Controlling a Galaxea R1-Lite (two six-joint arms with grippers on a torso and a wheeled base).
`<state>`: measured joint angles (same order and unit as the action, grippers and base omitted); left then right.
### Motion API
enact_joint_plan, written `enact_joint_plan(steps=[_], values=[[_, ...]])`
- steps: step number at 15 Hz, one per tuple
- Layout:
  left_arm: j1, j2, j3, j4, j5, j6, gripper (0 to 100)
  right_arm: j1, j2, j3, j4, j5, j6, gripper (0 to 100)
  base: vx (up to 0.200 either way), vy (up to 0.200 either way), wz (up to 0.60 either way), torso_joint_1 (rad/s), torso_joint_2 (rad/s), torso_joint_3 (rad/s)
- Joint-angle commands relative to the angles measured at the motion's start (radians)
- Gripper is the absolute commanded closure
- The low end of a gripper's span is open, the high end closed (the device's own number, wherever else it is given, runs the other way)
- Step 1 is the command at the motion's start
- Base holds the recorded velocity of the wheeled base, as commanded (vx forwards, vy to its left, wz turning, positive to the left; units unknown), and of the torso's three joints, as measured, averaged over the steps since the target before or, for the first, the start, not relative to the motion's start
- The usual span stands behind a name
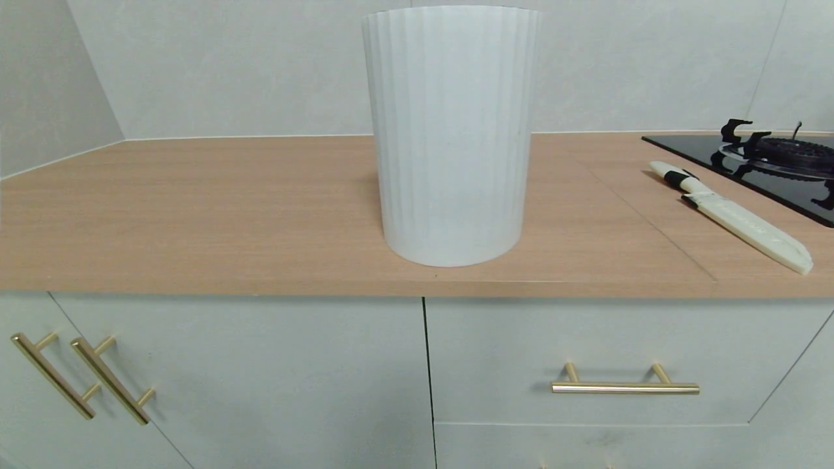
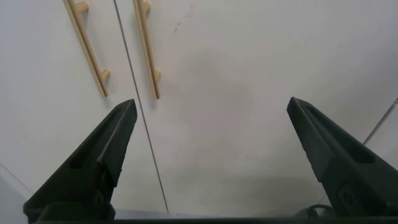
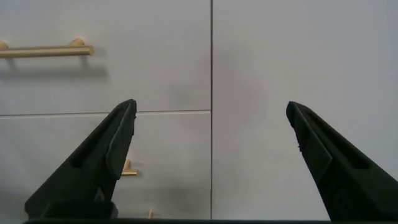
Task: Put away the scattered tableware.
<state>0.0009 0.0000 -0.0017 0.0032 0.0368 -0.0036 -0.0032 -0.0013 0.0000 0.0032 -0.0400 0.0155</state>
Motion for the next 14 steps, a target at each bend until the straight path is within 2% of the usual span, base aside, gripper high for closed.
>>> enact_joint_plan(steps=[1,8,11,14], values=[[0.001,0.002,0.000,-0.002,0.000,0.001,0,0.000,0.001,0.000,0.000,0.000,0.000,0,0.000,0.000,0.00,0.000,0.00,0.000],[0.001,0.002,0.000,0.000,0.000,-0.001,0,0.000,0.001,0.000,0.000,0.000,0.000,0,0.000,0.000,0.00,0.006,-0.02,-0.019],[0.001,0.002,0.000,0.000,0.000,-0.001,0,0.000,0.001,0.000,0.000,0.000,0.000,0,0.000,0.000,0.00,0.046,-0.24,-0.258],[0.001,0.002,0.000,0.000,0.000,-0.001,0,0.000,0.001,0.000,0.000,0.000,0.000,0,0.000,0.000,0.00,0.178,-0.51,-0.294]])
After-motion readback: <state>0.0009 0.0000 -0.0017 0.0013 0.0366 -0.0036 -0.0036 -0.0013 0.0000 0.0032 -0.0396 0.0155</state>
